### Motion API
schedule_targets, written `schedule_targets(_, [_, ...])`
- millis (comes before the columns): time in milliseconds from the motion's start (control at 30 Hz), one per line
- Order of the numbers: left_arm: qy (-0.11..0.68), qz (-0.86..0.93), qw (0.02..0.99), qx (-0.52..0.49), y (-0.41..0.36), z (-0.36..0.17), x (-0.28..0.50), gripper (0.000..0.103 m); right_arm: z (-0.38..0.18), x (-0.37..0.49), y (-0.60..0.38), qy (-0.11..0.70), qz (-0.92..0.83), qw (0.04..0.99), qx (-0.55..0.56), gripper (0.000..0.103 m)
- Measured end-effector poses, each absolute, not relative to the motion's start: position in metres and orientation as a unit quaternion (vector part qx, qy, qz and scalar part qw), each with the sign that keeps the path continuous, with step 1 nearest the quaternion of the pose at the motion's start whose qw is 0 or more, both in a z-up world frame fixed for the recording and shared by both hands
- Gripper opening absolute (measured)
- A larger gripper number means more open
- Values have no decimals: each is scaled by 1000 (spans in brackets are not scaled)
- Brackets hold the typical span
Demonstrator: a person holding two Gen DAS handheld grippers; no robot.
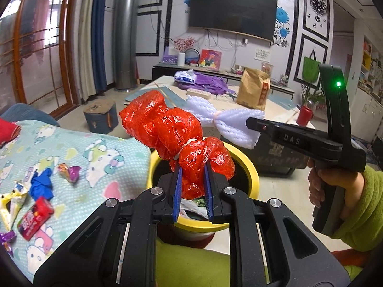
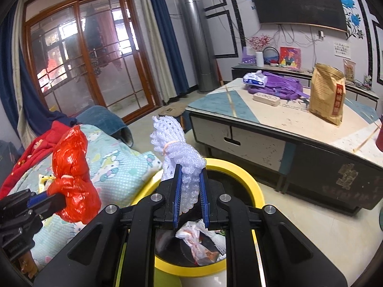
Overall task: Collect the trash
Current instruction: 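Carry the red bag and mesh net over the yellow bin and open both tools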
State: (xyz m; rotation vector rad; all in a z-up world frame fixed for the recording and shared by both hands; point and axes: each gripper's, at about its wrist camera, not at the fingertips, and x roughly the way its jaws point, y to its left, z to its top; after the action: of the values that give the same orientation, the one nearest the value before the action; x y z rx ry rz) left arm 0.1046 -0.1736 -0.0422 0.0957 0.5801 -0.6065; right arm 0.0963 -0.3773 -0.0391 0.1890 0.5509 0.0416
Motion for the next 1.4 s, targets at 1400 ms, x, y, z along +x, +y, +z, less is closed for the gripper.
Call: schedule_targets(1400, [372, -347, 858, 77, -238, -114, 135, 35, -98, 117, -414, 334, -28, 932, 140, 34])
